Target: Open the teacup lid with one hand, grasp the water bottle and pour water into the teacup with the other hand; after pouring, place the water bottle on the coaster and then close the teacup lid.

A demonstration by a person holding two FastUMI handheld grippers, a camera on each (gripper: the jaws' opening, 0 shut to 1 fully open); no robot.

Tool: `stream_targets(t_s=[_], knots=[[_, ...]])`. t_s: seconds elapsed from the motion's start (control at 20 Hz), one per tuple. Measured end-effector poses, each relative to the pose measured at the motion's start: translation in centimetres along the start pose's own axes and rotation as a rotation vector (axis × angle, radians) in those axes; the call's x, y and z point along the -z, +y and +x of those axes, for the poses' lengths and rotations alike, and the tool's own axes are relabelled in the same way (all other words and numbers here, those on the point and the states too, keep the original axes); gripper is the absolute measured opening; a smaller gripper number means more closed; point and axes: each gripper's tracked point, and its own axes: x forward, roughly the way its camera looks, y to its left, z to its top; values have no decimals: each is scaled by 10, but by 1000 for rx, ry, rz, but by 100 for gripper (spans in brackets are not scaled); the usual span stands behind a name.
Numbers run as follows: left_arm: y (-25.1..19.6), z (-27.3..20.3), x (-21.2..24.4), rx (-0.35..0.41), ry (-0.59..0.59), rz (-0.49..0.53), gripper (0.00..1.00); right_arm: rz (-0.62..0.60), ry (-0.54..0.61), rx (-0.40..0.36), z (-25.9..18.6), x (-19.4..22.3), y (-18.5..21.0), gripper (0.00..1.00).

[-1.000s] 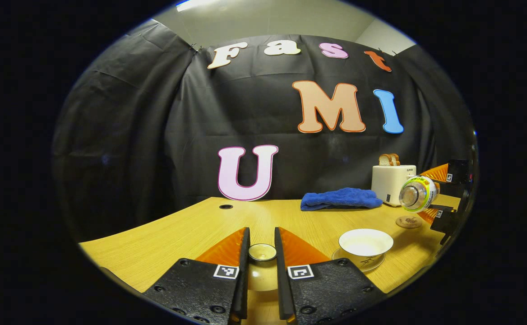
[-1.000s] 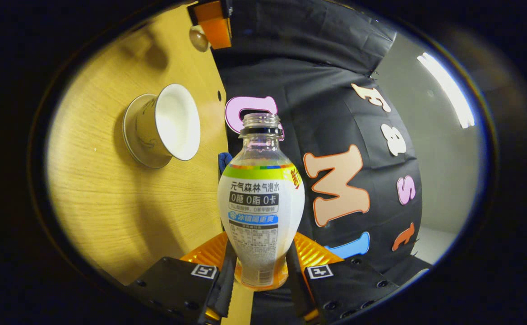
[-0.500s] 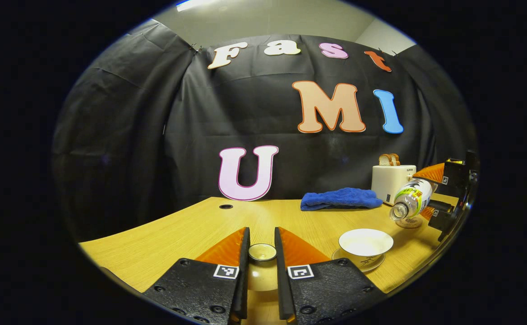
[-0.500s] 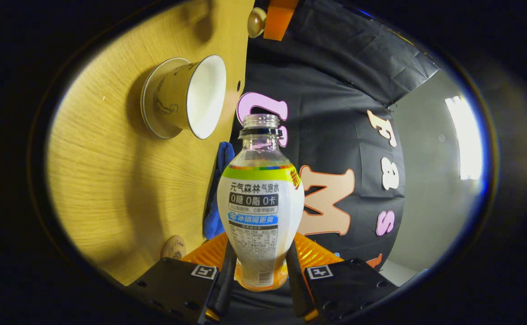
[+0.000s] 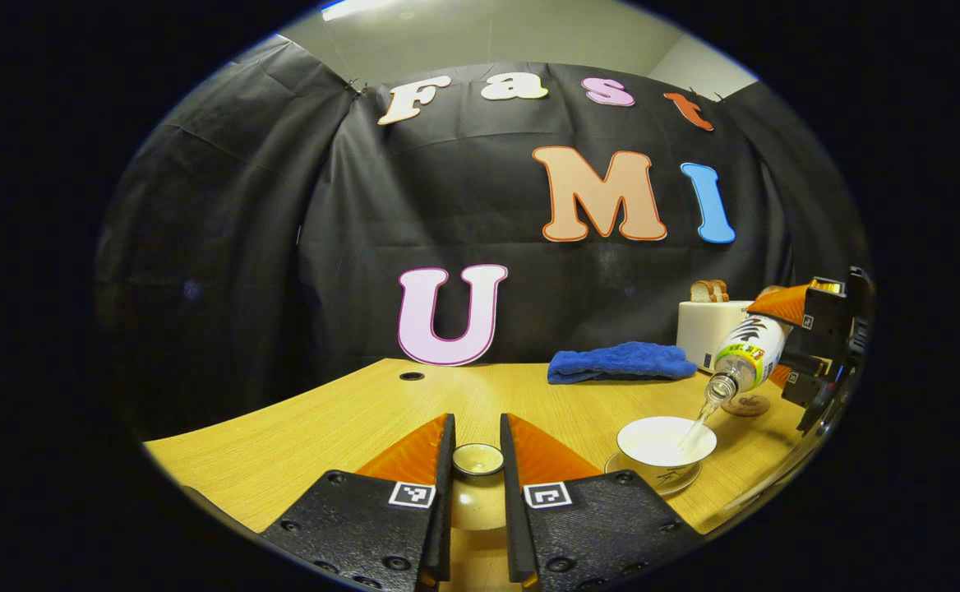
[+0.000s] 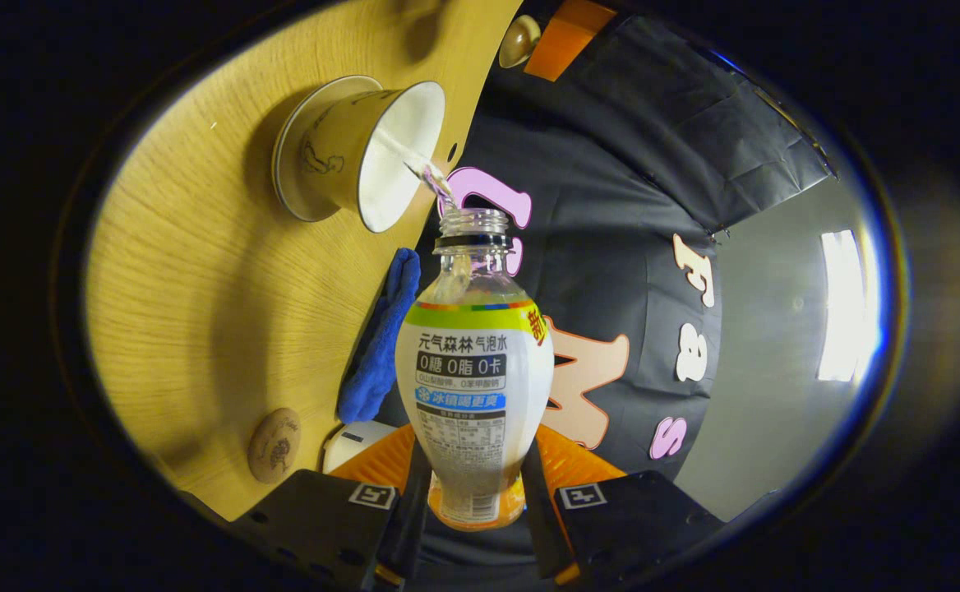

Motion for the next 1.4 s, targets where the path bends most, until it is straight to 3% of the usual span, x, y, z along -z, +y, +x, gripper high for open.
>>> stream_targets(t_s=[0.6,0.85,0.95,1.1,1.3,1.35,1.4], knots=[[0,0,0,0,2,0,24,-75,-12,72,5,3,-11,58],[0,0,1,0,2,0,24,-55,-11,55,6,4,-9,57],[0,-1,2,1,2,0,25,46,1,-12,4,3,1,54],[0,0,1,0,2,0,25,287,34,-127,0,2,22,61],[0,0,2,0,1,0,25,664,82,-270,-7,-6,51,53],[0,0,2,0,1,0,25,764,86,-289,-9,-8,55,54],[0,0,3,0,1,0,25,856,89,-302,-11,-9,56,62]])
